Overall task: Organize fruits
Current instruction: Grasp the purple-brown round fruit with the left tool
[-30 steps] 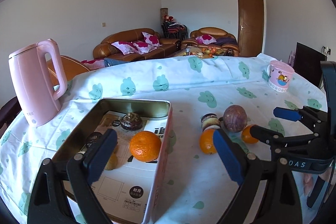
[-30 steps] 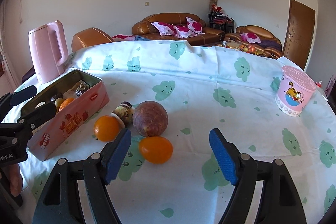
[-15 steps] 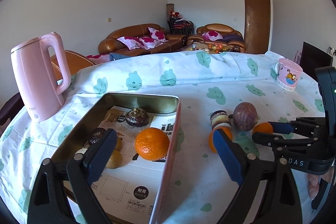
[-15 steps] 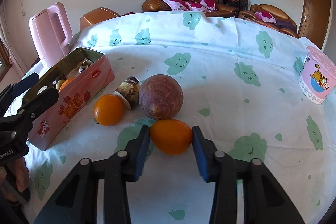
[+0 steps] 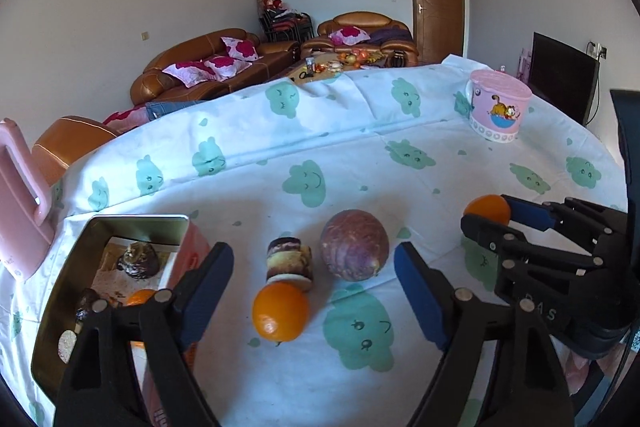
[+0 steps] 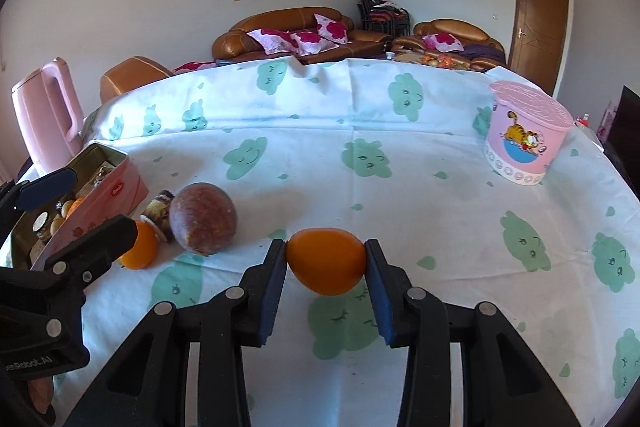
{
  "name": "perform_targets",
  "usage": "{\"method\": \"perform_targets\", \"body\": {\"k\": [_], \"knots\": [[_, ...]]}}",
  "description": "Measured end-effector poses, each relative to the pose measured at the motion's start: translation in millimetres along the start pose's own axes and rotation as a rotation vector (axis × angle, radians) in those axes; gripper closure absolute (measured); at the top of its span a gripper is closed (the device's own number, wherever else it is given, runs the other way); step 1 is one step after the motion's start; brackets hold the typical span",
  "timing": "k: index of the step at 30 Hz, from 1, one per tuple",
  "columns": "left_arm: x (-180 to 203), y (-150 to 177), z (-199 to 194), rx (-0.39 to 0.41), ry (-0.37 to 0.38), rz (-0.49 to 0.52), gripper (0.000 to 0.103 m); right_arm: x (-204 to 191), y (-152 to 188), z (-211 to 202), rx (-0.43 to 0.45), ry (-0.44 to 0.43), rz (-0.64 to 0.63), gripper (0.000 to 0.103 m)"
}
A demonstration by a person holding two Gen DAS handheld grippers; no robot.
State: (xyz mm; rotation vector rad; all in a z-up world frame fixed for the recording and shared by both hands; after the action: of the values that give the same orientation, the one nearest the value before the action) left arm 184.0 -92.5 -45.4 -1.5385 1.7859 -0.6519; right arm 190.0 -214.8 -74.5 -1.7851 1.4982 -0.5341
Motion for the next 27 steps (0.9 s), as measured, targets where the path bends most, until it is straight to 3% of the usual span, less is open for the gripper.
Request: {"method": "perform_targets", "body": {"k": [5, 6, 9, 10, 16, 22, 27], "knots": [[21.0, -5.6, 27.2, -0.062, 0.005, 0.043, 0.03, 11.7, -0.5, -0.7, 0.002, -0.016, 0.047, 0.062], [22.7, -5.9, 32.6, -0.075, 0.008, 0.045, 0.037, 12.6, -0.3, -1.1, 0.003, -0.016, 0.052, 0.062], [27.8, -6.5, 39.2, -0.069, -0.002, 0.063, 0.041, 15.5, 0.5, -2.2, 0.005, -0.022, 0.067, 0.062], [29.1, -6.2, 39.1, -0.062, 0.007, 0.066, 0.053, 15.5, 0.6, -2.1, 0.005, -0.023, 0.068, 0.062], [35.7, -0.2, 30.2, -0.022, -0.011, 0.104, 0.054, 13.8, -0.1, -4.5, 0.024, -0.02, 0.058, 0.062], [29.1, 2.4, 17.7, 0.013, 0.026, 0.055, 0.054, 9.0, -0.8, -13.7, 0.069, -0.012, 0.032, 0.062], [29.8, 3.4, 2.5, 0.084, 0.012, 0.057, 0.054, 4.9, -1.5, -22.7, 0.113, -0.014, 0.008, 0.062]]}}
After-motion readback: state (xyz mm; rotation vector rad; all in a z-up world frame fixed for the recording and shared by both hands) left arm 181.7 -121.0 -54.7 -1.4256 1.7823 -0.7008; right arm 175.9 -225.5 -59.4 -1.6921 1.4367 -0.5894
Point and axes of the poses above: each gripper's, at about its wrist camera, not at the fingertips, and z roughly the way its jaws point, x to its right, y to its underside, the point moved 3 cm from there along z, roughly the way its jaws point, and after that the axes turned 7 degrees about -y, right-handed, at the moved point
